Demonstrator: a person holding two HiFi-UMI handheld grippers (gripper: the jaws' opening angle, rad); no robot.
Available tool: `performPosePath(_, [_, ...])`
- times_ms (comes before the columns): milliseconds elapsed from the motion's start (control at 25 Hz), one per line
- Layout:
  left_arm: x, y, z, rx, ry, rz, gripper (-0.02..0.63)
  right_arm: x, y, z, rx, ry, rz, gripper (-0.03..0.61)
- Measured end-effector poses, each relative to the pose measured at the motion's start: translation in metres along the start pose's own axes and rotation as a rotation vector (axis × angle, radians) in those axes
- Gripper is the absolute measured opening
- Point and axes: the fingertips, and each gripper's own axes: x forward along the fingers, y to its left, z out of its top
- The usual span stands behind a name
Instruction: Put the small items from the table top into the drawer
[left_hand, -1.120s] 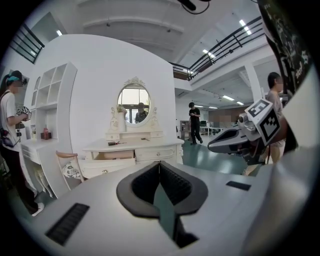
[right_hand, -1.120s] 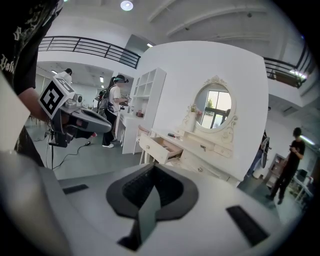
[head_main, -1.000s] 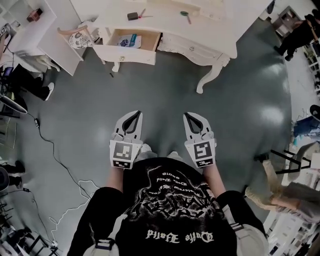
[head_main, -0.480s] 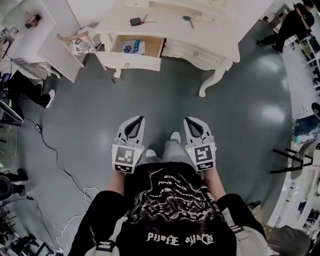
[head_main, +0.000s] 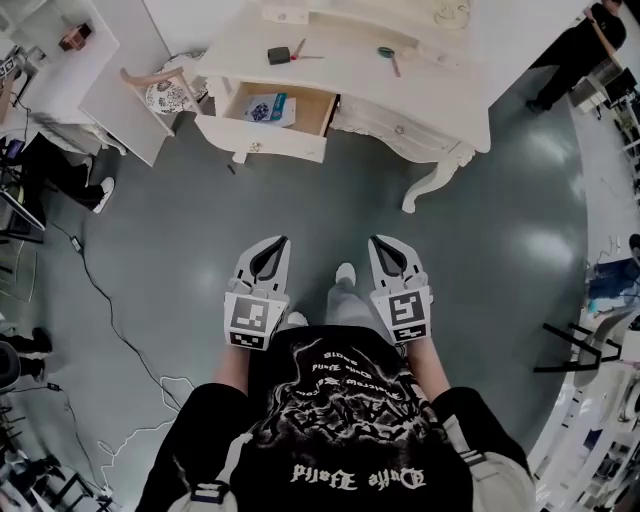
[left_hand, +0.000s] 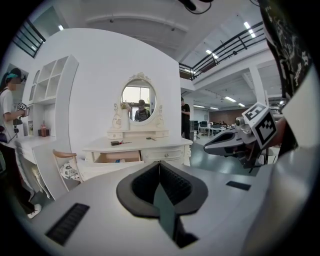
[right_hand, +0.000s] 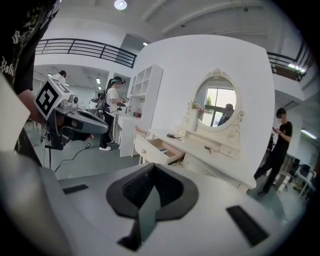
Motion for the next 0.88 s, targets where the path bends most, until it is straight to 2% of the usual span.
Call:
performPosePath(320, [0.056,0.011,0.027,-0.009,-0.011,0.049,0.015,0.043,-0.05,0.012,-0.026,-0.013,0.056,0.009])
performPosePath(880, [0.118,0.009,0.039,-0.024,0.012,0.139,0.015,0.077,-0.117,0.014,-0.057,-0.05,0.125,0.01])
